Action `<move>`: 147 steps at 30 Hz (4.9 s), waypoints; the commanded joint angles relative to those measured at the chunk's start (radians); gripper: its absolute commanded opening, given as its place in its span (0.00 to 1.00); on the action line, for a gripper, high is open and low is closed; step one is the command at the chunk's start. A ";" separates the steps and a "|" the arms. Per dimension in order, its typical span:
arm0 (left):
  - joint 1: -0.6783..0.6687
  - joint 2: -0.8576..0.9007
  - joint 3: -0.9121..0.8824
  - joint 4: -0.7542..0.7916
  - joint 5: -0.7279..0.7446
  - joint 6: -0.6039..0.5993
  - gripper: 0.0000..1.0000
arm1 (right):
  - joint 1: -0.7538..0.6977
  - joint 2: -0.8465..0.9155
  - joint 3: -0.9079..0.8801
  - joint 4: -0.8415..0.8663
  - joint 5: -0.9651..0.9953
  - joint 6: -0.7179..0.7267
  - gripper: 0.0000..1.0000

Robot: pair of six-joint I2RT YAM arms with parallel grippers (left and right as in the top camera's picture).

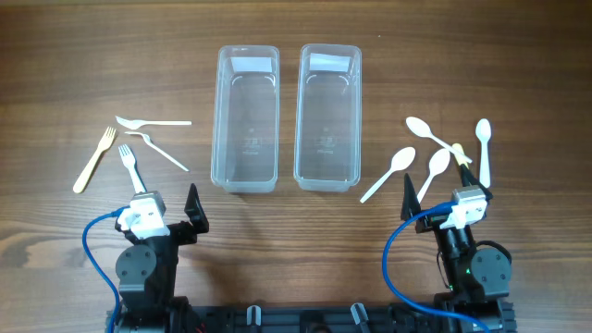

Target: Pack container

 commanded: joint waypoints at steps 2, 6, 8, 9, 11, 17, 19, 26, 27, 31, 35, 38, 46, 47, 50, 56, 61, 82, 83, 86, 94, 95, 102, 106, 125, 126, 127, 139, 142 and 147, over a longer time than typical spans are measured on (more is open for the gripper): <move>0.003 -0.007 -0.005 0.003 -0.003 -0.009 1.00 | 0.005 -0.005 -0.001 0.003 0.023 0.018 1.00; 0.003 -0.007 -0.005 0.003 -0.003 -0.009 1.00 | 0.005 -0.005 -0.001 0.002 0.015 0.026 1.00; 0.003 -0.007 -0.005 0.003 -0.003 -0.009 1.00 | 0.005 -0.002 -0.001 0.010 -0.023 0.125 1.00; 0.003 -0.007 -0.005 0.003 -0.003 -0.009 1.00 | 0.005 -0.002 0.006 0.005 -0.045 0.134 1.00; 0.003 -0.007 -0.005 0.003 -0.003 -0.009 1.00 | 0.005 0.005 0.048 -0.036 -0.006 0.130 1.00; 0.003 -0.007 -0.005 0.003 -0.003 -0.009 1.00 | 0.005 0.251 0.436 -0.212 0.182 0.146 1.00; 0.003 -0.007 -0.005 0.003 -0.003 -0.009 1.00 | 0.005 0.412 0.603 -0.361 0.227 0.183 1.00; 0.003 -0.007 -0.005 0.003 -0.003 -0.009 1.00 | 0.005 1.124 0.964 -0.681 0.091 0.186 1.00; 0.003 -0.007 -0.005 0.003 -0.003 -0.009 1.00 | 0.005 1.168 0.964 -0.669 0.077 0.185 1.00; 0.003 -0.007 -0.005 0.003 -0.003 -0.009 1.00 | 0.005 1.404 0.964 -0.607 0.057 0.185 1.00; 0.003 -0.007 -0.005 0.003 -0.003 -0.009 1.00 | 0.005 1.514 0.964 -0.612 0.057 0.175 1.00; 0.003 -0.007 -0.005 0.003 -0.003 -0.009 1.00 | 0.005 1.523 0.964 -0.610 0.057 0.208 1.00; 0.003 -0.007 -0.005 0.003 -0.003 -0.009 1.00 | 0.001 1.508 0.964 -0.617 0.064 0.332 1.00; 0.003 -0.007 -0.005 0.003 -0.003 -0.009 1.00 | 0.001 1.500 0.964 -0.631 0.082 0.373 1.00; 0.003 -0.007 -0.005 0.003 -0.003 -0.009 1.00 | 0.001 1.448 0.964 -0.752 0.215 0.626 0.96; 0.003 -0.007 -0.005 0.003 -0.003 -0.009 1.00 | 0.001 1.392 0.962 -0.913 0.303 0.723 0.80; 0.003 -0.007 -0.005 0.003 -0.003 -0.009 1.00 | 0.001 1.410 0.917 -0.842 0.303 0.725 0.52; 0.003 -0.007 -0.005 0.003 -0.003 -0.009 1.00 | -0.024 1.596 0.780 -0.576 0.245 0.647 0.57; 0.003 -0.007 -0.005 0.003 -0.003 -0.009 1.00 | -0.024 1.607 0.779 -0.570 0.244 0.647 0.57; 0.003 -0.007 -0.005 0.003 -0.003 -0.009 1.00 | -0.024 1.639 0.779 -0.562 0.245 0.647 0.40; 0.003 -0.007 -0.005 0.003 -0.003 -0.009 1.00 | -0.024 1.647 0.779 -0.571 0.245 0.646 0.04; 0.003 -0.007 -0.005 0.003 -0.003 -0.009 1.00 | -0.024 1.640 0.779 -0.580 0.246 0.646 0.04; 0.003 -0.007 -0.005 0.003 -0.003 -0.009 1.00 | -0.010 1.411 0.821 -0.706 0.259 0.557 0.04; 0.003 -0.007 -0.005 0.003 -0.003 -0.009 1.00 | 0.048 1.211 0.826 -0.710 0.229 0.462 0.04; 0.003 -0.007 -0.005 0.003 -0.003 -0.009 1.00 | 0.352 1.408 0.826 -0.011 -0.060 0.435 0.31; 0.003 -0.007 -0.005 0.003 -0.003 -0.009 1.00 | 0.352 1.423 0.826 0.002 -0.063 0.464 0.44; 0.003 -0.007 -0.005 0.003 -0.003 -0.009 1.00 | 0.352 1.427 0.826 0.013 -0.071 0.476 0.56; 0.003 -0.007 -0.005 0.003 -0.003 -0.009 1.00 | 0.319 1.210 1.022 -0.547 0.219 0.736 0.49; 0.003 -0.007 -0.005 0.003 -0.003 -0.009 1.00 | 0.281 1.175 1.025 -0.729 0.281 0.815 0.49; 0.003 -0.007 -0.005 0.003 -0.003 -0.009 1.00 | 0.231 1.272 0.999 -0.831 0.301 0.913 0.48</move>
